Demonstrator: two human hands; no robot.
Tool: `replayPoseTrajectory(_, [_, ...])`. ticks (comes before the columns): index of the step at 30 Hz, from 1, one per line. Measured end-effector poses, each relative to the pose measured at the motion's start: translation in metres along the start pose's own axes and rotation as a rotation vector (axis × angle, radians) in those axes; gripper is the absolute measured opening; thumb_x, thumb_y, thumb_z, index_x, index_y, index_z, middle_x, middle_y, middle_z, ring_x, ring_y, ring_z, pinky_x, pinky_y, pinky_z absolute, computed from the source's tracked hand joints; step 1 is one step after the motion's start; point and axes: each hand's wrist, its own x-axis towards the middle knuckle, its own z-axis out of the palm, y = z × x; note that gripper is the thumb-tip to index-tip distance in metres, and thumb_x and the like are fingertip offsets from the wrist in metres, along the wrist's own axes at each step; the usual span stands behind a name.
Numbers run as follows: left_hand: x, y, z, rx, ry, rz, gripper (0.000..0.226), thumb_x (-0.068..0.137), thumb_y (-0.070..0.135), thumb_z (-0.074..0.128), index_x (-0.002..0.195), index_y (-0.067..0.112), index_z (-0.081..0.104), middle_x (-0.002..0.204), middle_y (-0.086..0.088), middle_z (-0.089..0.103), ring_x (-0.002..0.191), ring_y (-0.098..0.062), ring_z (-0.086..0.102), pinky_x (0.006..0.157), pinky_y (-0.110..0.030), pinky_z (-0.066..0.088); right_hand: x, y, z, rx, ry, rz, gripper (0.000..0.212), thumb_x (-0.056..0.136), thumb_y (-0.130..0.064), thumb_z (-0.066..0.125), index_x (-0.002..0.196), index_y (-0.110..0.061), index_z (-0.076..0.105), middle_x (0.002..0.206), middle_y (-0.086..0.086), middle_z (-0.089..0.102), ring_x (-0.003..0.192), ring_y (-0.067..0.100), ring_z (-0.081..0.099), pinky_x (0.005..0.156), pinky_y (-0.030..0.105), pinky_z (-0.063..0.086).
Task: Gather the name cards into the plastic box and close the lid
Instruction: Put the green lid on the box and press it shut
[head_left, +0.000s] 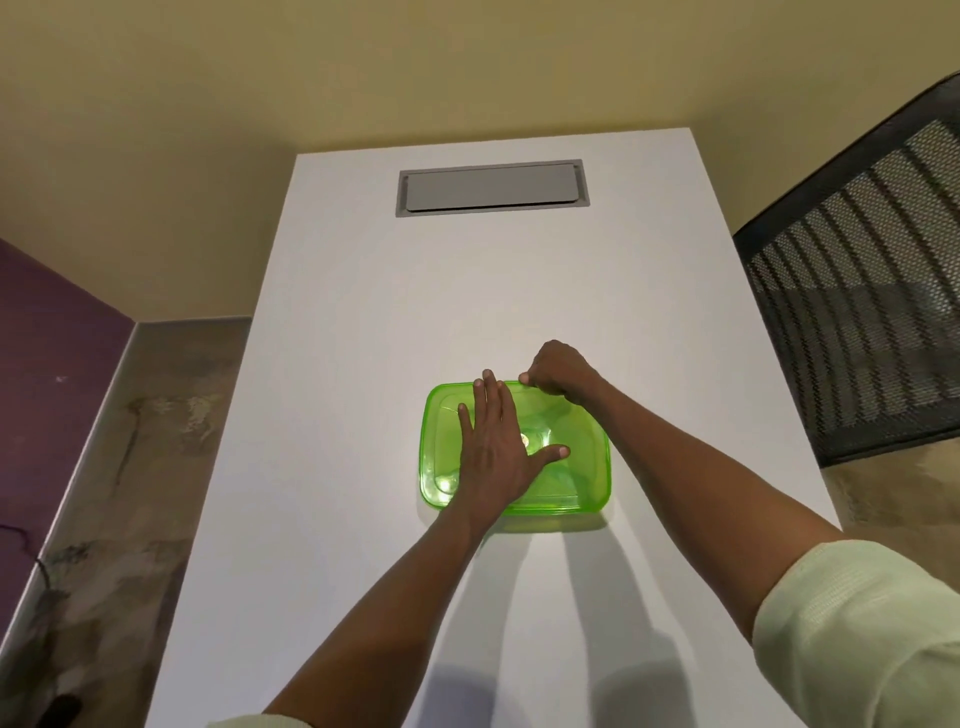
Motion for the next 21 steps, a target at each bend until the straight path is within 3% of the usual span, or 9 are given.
replayPoseTrajectory(2, [-0.001, 0.000, 0.000, -0.012, -0.007, -0.001, 0.127, 0.067, 0.090, 0.032, 0.153, 0.002, 0.000, 0.162, -0.014, -0.012, 0.151, -0.026, -0.010, 0.120, -0.053, 0.001, 0.000, -0.002, 0.002, -0.036, -0.003, 0.016, 0.036, 0.089, -0.030, 0.064, 0.067, -0.004, 0.051, 0.087, 0.012, 0.059, 0.092, 0.030, 0.058, 0.069, 0.030, 0.038])
replayPoseTrajectory(4, [-0.002, 0.001, -0.002, -0.014, -0.023, -0.001, 0.127, 0.067, 0.090, 0.032, 0.153, 0.002, 0.000, 0.162, -0.014, -0.013, 0.151, -0.026, -0.011, 0.120, -0.052, 0.000, -0.003, -0.002, -0.001, -0.039, 0.005, 0.038, 0.043, 0.086, -0.030, 0.066, 0.059, -0.007, 0.042, 0.071, 0.005, 0.051, 0.084, 0.028, 0.055, 0.067, 0.030, 0.037])
replayPoseTrajectory(6, [-0.003, 0.000, -0.006, -0.037, -0.034, 0.011, 0.123, 0.070, 0.087, 0.036, 0.153, 0.002, 0.002, 0.162, -0.014, -0.012, 0.151, -0.026, -0.010, 0.120, -0.051, 0.000, -0.005, -0.003, -0.004, -0.007, -0.002, 0.040, 0.039, 0.085, -0.027, 0.067, 0.059, -0.006, 0.047, 0.066, 0.005, 0.050, 0.079, 0.023, 0.051, 0.066, 0.029, 0.037])
replayPoseTrajectory(9, [-0.007, -0.007, -0.013, -0.188, 0.060, -0.003, 0.091, 0.089, 0.064, 0.045, 0.151, 0.003, 0.019, 0.163, -0.013, 0.002, 0.152, -0.025, 0.000, 0.123, -0.045, 0.007, -0.004, -0.016, -0.006, 0.041, -0.084, -0.013, 0.022, 0.086, -0.014, 0.063, 0.092, 0.006, 0.069, 0.099, 0.017, 0.070, 0.084, 0.018, 0.052, 0.069, 0.029, 0.039])
replayPoseTrajectory(13, [-0.004, -0.022, -0.032, -0.344, 0.383, -0.233, 0.047, 0.100, 0.024, 0.048, 0.139, 0.000, 0.044, 0.151, -0.016, 0.035, 0.140, -0.032, 0.030, 0.114, -0.041, 0.031, -0.007, -0.045, 0.004, 0.122, -0.085, -0.099, 0.031, 0.087, -0.016, 0.063, 0.106, 0.009, 0.068, 0.111, 0.021, 0.069, 0.104, 0.030, 0.064, 0.088, 0.037, 0.052])
replayPoseTrajectory(16, [0.009, -0.041, -0.045, -0.509, 0.395, -0.518, 0.038, 0.099, 0.017, 0.048, 0.132, -0.002, 0.052, 0.137, -0.022, 0.048, 0.127, -0.037, 0.042, 0.102, -0.036, 0.034, -0.006, -0.065, 0.016, 0.100, -0.092, -0.188, 0.035, 0.091, -0.021, 0.063, 0.104, 0.012, 0.068, 0.111, 0.024, 0.068, 0.107, 0.036, 0.062, 0.091, 0.042, 0.051])
replayPoseTrajectory(17, [0.014, -0.048, -0.049, -0.567, 0.359, -0.597, 0.034, 0.099, 0.018, 0.049, 0.123, -0.003, 0.059, 0.128, -0.025, 0.055, 0.121, -0.038, 0.049, 0.099, -0.037, 0.037, -0.005, -0.070, 0.021, 0.096, -0.102, -0.199, 0.036, 0.092, -0.022, 0.062, 0.103, 0.012, 0.068, 0.110, 0.023, 0.068, 0.105, 0.034, 0.062, 0.087, 0.039, 0.050])
replayPoseTrajectory(19, [0.022, -0.060, -0.052, -0.679, 0.282, -0.676, 0.032, 0.098, 0.022, 0.050, 0.084, -0.001, 0.067, 0.095, -0.027, 0.067, 0.091, -0.039, 0.059, 0.083, -0.038, 0.045, -0.003, -0.078, 0.027, 0.089, -0.129, -0.200, 0.038, 0.093, -0.025, 0.061, 0.095, 0.013, 0.067, 0.098, 0.020, 0.066, 0.091, 0.030, 0.059, 0.076, 0.034, 0.045])
replayPoseTrajectory(21, [0.024, -0.065, -0.052, -0.806, 0.260, -0.719, 0.039, 0.095, 0.027, 0.053, 0.061, 0.009, 0.057, 0.062, -0.016, 0.055, 0.068, -0.030, 0.047, 0.066, -0.034, 0.039, 0.000, -0.084, 0.029, 0.092, -0.145, -0.172, 0.041, 0.092, -0.026, 0.062, 0.070, 0.007, 0.057, 0.073, 0.016, 0.051, 0.077, 0.026, 0.044, 0.068, 0.031, 0.034])
